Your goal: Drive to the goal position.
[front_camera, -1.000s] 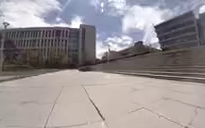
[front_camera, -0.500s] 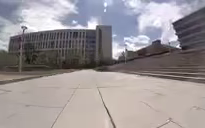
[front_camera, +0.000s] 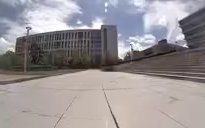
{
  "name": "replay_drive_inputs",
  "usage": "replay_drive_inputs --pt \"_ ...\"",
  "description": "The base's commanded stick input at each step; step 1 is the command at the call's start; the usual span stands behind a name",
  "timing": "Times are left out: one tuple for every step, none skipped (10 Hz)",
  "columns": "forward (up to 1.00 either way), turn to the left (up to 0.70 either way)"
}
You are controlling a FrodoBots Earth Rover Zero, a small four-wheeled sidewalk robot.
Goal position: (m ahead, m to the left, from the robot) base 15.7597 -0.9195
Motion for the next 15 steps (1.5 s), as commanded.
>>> replay_drive_inputs --pt "0.7 0.13" --pt "0.7 0.0" --pt "0.7 0.0" --pt "0.7 0.08" --pt "0.7 0.14" --pt "0.7 0.02" --pt "0.7 0.0" --pt "0.7 0.11" --pt "0.7 0.02" --pt "0.7 0.13" --pt "0.7 0.05" --pt "0.7 -0.22" --pt "0.7 -0.22" --pt "0.7 -0.27" --pt "0.7 -0.08"
